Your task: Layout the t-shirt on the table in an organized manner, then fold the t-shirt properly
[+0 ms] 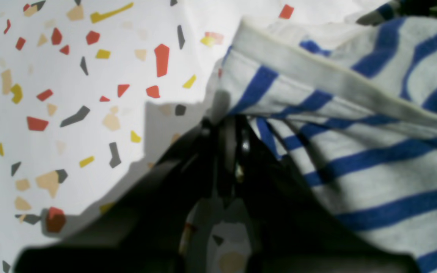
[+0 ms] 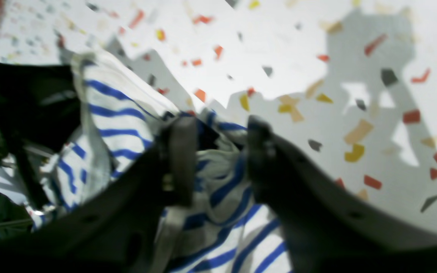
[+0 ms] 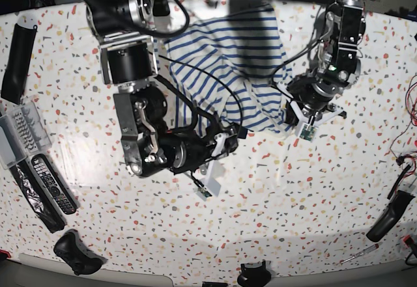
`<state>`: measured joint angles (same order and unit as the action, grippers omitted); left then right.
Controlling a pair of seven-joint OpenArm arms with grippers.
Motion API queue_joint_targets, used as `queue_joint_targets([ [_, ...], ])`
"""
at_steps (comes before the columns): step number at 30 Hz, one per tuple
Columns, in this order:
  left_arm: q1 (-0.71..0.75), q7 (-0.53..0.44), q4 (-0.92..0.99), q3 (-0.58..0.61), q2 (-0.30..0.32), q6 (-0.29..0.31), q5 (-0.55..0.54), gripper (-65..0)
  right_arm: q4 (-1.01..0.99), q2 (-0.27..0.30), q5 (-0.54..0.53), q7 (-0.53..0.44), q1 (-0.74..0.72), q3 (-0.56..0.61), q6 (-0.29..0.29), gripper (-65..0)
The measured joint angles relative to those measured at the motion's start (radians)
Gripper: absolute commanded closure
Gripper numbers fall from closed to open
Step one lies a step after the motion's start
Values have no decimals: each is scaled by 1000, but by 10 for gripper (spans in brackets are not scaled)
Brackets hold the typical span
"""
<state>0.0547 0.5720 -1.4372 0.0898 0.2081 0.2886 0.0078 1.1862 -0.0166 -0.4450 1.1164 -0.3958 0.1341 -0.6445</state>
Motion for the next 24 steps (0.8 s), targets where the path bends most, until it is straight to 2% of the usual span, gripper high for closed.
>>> queue_joint_targets([
  [2,0,0,0,0,0,0,0,0,0,0,0,-2,-1,0,0,0],
  [5,0,0,0,0,0,0,0,0,0,0,21,-41,0,0,1,0],
  [10,0,0,0,0,0,0,0,0,-2,0,181,-163,-43,0,1,0],
  [18,0,0,0,0,0,0,0,0,-1,3,393,-257,-108,2,101,0],
  [21,0,0,0,0,0,0,0,0,-2,25,421,-264,-102,32,138,0],
  [24,0,0,0,0,0,0,0,0,-2,47,422,-282,-100,63,148,0],
])
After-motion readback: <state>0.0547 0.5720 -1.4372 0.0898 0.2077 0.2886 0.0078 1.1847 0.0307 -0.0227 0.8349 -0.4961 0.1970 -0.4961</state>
